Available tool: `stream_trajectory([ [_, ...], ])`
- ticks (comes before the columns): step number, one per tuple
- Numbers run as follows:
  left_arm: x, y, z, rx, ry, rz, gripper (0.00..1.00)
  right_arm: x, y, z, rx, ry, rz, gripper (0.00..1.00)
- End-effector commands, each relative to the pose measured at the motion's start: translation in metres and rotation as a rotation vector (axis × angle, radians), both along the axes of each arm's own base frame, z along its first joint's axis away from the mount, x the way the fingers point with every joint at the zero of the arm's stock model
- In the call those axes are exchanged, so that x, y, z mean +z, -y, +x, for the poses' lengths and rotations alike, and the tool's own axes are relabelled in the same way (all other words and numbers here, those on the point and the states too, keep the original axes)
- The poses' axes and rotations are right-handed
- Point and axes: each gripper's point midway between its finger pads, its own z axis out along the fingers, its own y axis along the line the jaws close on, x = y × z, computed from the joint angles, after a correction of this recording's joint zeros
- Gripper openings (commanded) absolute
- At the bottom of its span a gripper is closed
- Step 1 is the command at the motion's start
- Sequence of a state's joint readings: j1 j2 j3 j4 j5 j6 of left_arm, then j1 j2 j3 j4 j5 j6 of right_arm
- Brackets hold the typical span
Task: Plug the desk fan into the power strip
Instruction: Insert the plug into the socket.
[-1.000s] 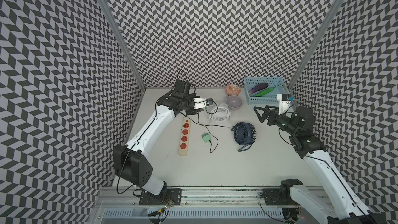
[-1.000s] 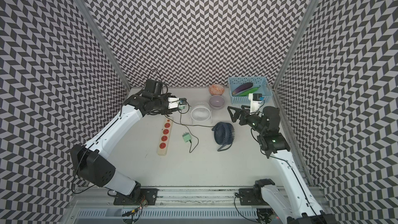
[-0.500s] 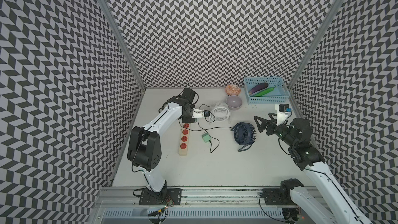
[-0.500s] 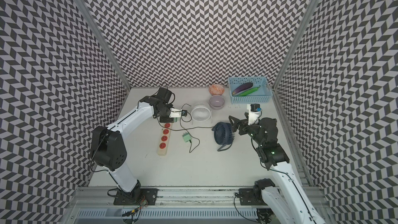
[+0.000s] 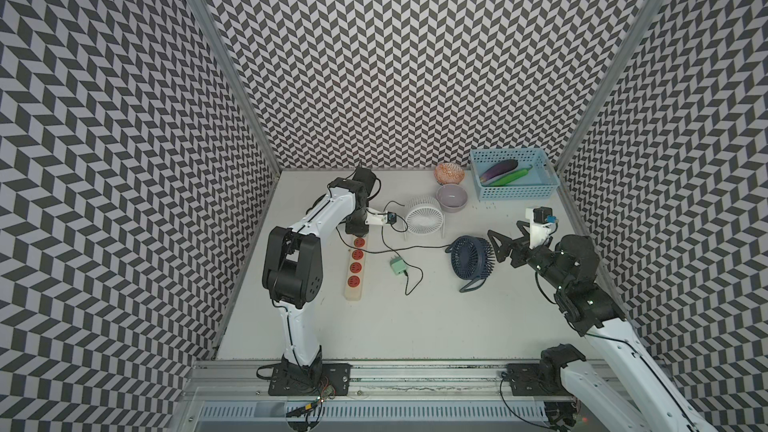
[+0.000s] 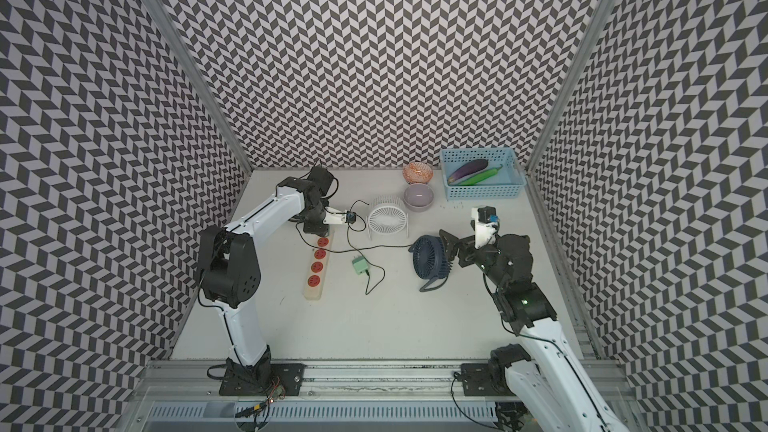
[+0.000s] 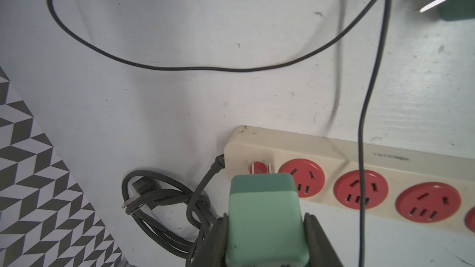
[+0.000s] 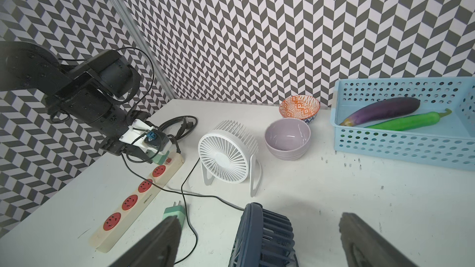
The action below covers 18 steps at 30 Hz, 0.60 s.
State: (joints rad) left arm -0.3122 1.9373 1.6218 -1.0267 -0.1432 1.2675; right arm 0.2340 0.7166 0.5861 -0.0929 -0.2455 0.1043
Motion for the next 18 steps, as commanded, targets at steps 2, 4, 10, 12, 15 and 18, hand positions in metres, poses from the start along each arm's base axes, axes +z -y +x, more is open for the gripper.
stream_trajectory([
  [2, 0.005, -0.008, -0.008, -0.002, -0.05, 0.041, 0.0, 0.012, 0.0, 0.001, -0.009, 0.068, -0.009, 0.99],
  [4, 0.003, -0.008, -0.013, -0.011, -0.074, 0.042, 0.0, 0.013, -0.001, -0.001, -0.004, 0.082, -0.012, 1.0],
  [10, 0.001, -0.018, -0.007, -0.007, -0.066, 0.106, 0.0, 0.011, -0.002, -0.003, 0.0, 0.084, -0.023, 1.0],
  [12, 0.001, -0.017, -0.007, -0.018, -0.07, 0.106, 0.0, 0.011, -0.003, -0.005, 0.003, 0.094, -0.022, 1.0],
  [15, -0.004, -0.018, -0.006, -0.021, -0.081, 0.12, 0.0, 0.013, -0.003, -0.005, 0.001, 0.101, -0.02, 1.0],
  [18, -0.004, -0.018, -0.005, -0.014, -0.088, 0.127, 0.0, 0.01, -0.003, -0.004, 0.0, 0.086, -0.029, 1.0],
])
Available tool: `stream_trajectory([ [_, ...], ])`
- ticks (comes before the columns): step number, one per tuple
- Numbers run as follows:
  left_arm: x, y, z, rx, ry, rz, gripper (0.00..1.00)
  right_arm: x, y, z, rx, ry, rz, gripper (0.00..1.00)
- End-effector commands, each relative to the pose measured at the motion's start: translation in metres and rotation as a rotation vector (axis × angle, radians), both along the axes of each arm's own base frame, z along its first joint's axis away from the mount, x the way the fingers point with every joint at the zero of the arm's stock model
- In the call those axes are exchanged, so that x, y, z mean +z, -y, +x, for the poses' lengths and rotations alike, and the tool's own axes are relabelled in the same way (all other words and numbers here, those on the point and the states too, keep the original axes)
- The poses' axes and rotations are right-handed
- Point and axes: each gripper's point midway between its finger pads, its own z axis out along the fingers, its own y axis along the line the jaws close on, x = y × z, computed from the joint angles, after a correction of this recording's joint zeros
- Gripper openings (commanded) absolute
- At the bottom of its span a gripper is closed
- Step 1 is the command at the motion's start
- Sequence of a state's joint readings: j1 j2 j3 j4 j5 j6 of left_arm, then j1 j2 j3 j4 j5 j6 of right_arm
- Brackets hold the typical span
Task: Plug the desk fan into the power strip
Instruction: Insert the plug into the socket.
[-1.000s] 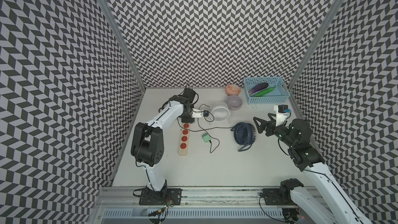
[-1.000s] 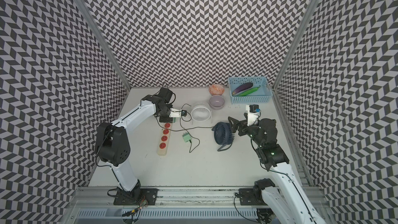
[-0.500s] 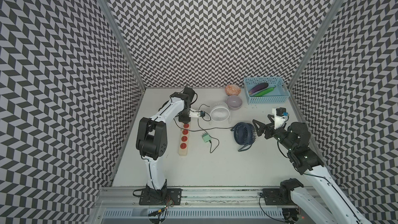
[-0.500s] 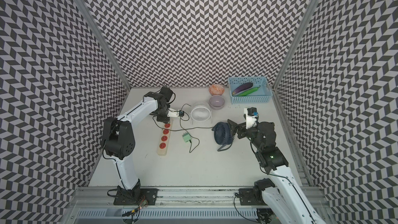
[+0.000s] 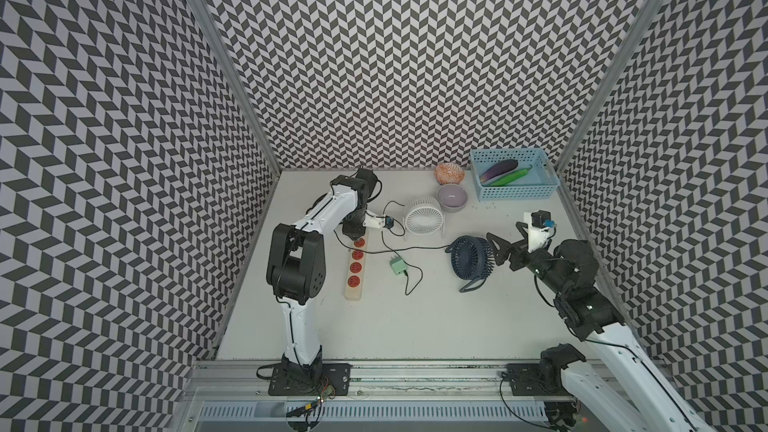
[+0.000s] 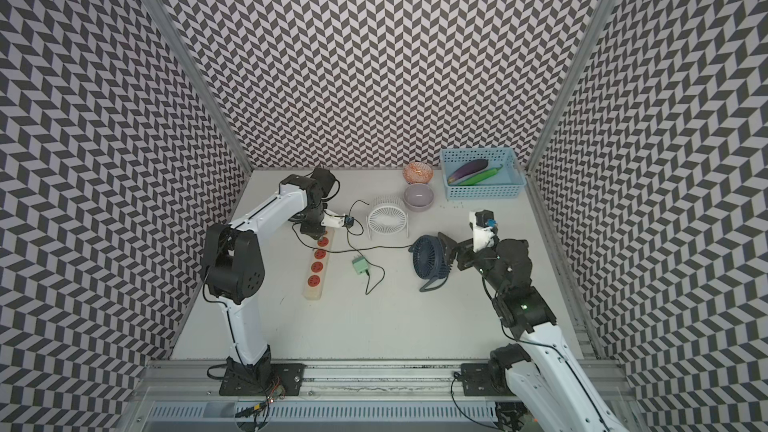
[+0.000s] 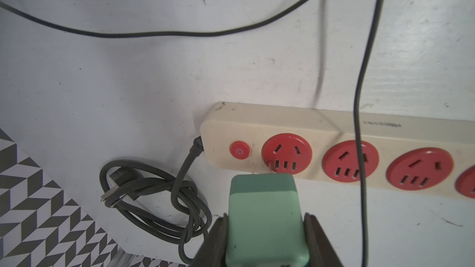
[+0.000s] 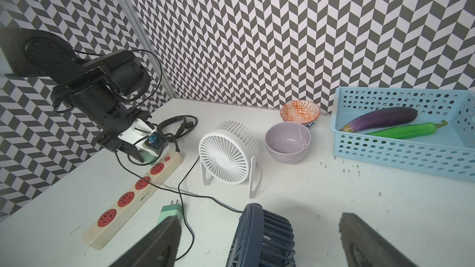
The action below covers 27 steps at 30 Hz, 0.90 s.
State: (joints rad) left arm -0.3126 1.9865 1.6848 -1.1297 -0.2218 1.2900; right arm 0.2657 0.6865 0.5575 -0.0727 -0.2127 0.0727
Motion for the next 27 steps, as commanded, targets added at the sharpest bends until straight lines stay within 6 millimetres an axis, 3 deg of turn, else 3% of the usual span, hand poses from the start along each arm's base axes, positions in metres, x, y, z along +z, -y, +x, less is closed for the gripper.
stream_trajectory([
  [1, -0.002, -0.002, -0.001, -0.009, -0.032, 0.015, 0.0, 0.012, -0.001, 0.001, -0.002, 0.054, -0.001, 1.0],
  [12, -0.007, 0.0, -0.025, -0.007, -0.133, 0.004, 0.0, 0.01, -0.002, -0.004, 0.0, 0.083, -0.002, 1.0],
  [23, 0.008, 0.014, -0.02, -0.021, -0.133, -0.062, 0.0, 0.001, -0.002, -0.006, -0.005, 0.077, -0.011, 0.99],
  [27, 0.003, 0.013, -0.014, -0.032, -0.121, -0.04, 0.0, 0.002, -0.004, -0.007, 0.005, 0.091, -0.007, 1.0],
])
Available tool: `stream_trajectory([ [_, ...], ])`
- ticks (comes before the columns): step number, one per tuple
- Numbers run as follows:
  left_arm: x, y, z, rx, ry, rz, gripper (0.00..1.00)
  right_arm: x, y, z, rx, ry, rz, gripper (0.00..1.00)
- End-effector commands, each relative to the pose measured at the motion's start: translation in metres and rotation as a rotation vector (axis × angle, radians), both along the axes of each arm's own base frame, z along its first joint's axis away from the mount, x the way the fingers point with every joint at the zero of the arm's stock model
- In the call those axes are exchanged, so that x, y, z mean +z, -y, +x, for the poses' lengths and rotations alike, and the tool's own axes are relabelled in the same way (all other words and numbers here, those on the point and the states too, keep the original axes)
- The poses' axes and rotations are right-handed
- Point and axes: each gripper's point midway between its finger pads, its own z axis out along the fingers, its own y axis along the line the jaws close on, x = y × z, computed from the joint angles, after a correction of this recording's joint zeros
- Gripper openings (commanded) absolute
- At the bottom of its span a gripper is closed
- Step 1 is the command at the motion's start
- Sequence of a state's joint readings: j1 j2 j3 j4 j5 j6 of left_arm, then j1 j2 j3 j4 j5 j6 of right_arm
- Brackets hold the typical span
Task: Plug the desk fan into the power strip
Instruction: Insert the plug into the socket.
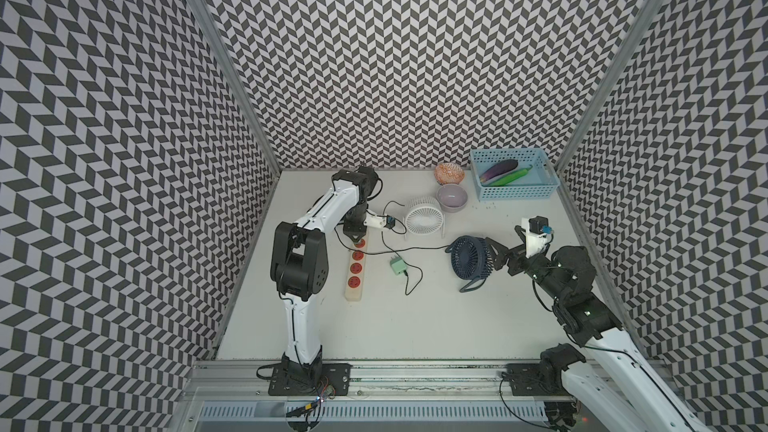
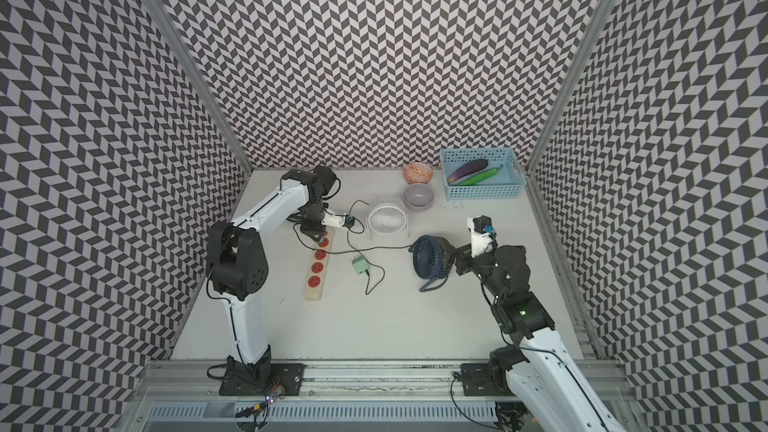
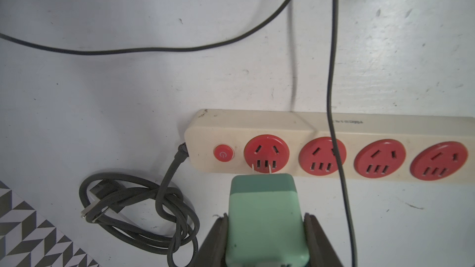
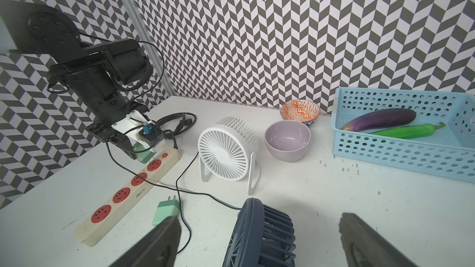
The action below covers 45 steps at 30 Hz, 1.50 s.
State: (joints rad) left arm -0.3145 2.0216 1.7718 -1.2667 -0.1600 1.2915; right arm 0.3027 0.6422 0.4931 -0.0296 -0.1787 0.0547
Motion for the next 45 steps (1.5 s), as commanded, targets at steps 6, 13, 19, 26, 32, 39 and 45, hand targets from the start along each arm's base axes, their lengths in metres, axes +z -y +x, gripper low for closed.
stream_trajectory([
  [6, -0.003, 0.007, -0.001, -0.017, -0.051, -0.019, 0.0, 0.01, -0.001, 0.0, -0.002, 0.064, 0.003, 1.0],
  [13, -0.009, 0.0, -0.003, -0.013, -0.065, 0.015, 0.0, 0.008, -0.001, 0.0, -0.002, 0.063, -0.006, 1.0],
  [19, -0.009, -0.001, -0.01, -0.004, -0.095, 0.017, 0.0, 0.005, -0.001, 0.002, -0.008, 0.052, -0.015, 1.0],
  [26, -0.006, -0.003, -0.013, -0.014, -0.09, 0.025, 0.0, 0.003, -0.001, 0.003, -0.009, 0.049, -0.019, 1.0],
  [32, -0.009, -0.005, -0.014, -0.022, -0.097, 0.033, 0.0, 0.003, -0.003, 0.003, -0.001, 0.046, -0.017, 1.0],
  [39, -0.017, -0.007, -0.006, -0.028, -0.097, 0.045, 0.0, 0.002, -0.004, 0.003, 0.006, 0.044, -0.019, 1.0],
  [45, -0.012, -0.006, 0.0, -0.048, -0.079, 0.04, 0.0, 0.002, -0.006, 0.002, 0.013, 0.051, -0.017, 1.0],
])
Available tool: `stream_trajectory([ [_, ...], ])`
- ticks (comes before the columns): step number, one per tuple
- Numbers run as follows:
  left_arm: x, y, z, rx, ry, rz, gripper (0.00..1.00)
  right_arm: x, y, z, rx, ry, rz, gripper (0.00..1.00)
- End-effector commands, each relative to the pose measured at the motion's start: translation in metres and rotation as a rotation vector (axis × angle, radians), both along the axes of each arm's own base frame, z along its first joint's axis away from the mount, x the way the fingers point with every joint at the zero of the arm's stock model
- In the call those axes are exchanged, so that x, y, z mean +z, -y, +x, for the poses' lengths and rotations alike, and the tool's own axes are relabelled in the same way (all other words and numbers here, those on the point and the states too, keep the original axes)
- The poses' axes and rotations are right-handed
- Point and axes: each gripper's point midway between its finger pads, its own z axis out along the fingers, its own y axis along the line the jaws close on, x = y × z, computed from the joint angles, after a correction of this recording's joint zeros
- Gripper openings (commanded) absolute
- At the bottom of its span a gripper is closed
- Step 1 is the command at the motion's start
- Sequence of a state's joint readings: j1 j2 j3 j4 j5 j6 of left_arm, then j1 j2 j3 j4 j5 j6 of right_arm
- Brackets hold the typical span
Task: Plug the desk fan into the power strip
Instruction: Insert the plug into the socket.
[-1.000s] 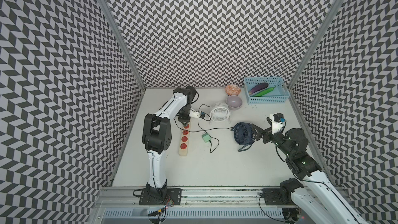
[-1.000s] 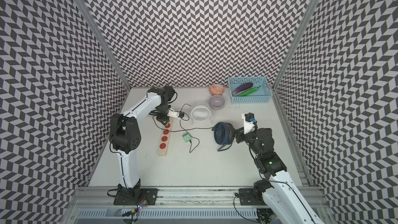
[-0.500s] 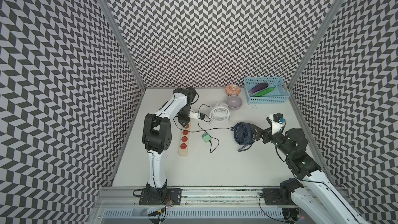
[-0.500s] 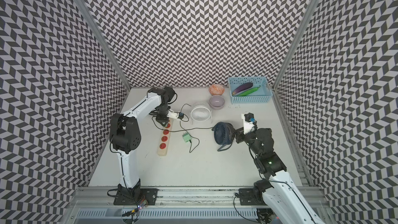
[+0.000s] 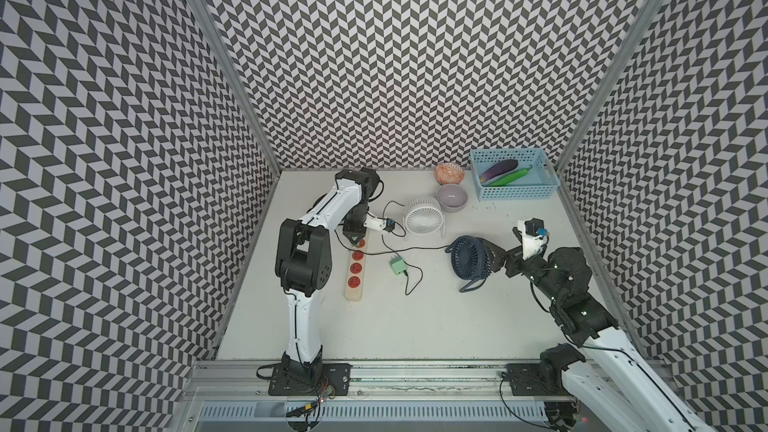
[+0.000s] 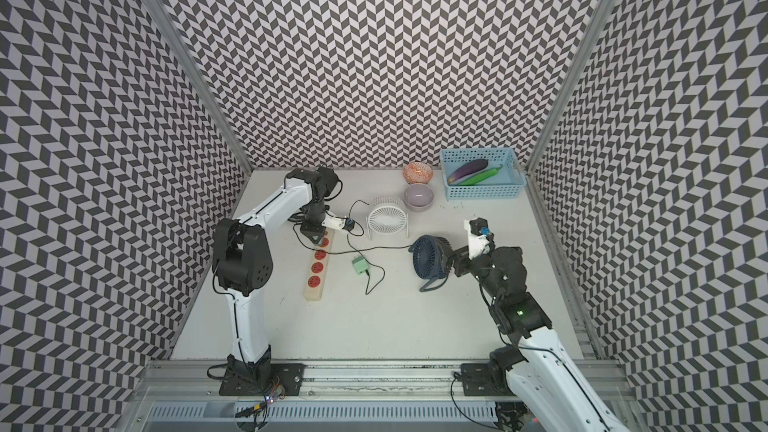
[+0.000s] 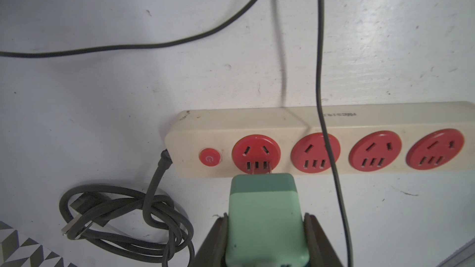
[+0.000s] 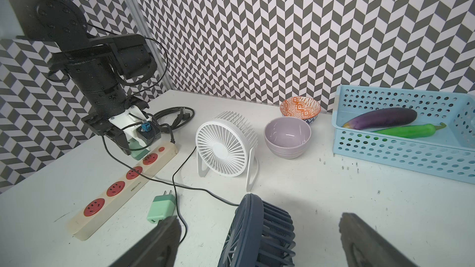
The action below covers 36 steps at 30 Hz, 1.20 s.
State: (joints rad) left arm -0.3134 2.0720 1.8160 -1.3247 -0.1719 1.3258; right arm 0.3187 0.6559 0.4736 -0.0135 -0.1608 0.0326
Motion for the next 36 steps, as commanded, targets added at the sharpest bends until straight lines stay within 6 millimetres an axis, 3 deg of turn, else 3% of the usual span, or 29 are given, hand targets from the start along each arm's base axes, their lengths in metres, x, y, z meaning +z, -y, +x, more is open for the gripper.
stream_trajectory([
  [1, -0.003, -0.003, 0.005, -0.016, -0.01, 0.009, 0.0, 0.011, -0.003, 0.002, 0.007, 0.051, 0.008, 1.0],
  [6, 0.002, -0.001, 0.007, -0.023, 0.001, -0.004, 0.0, 0.01, -0.005, 0.001, 0.018, 0.051, 0.01, 0.99],
  [13, -0.013, -0.005, -0.007, -0.01, -0.053, 0.012, 0.0, 0.009, -0.005, 0.001, 0.015, 0.051, 0.004, 1.0],
  [36, -0.059, 0.005, 0.006, -0.024, -0.074, -0.009, 0.0, 0.008, -0.007, 0.002, 0.024, 0.053, 0.007, 1.0],
])
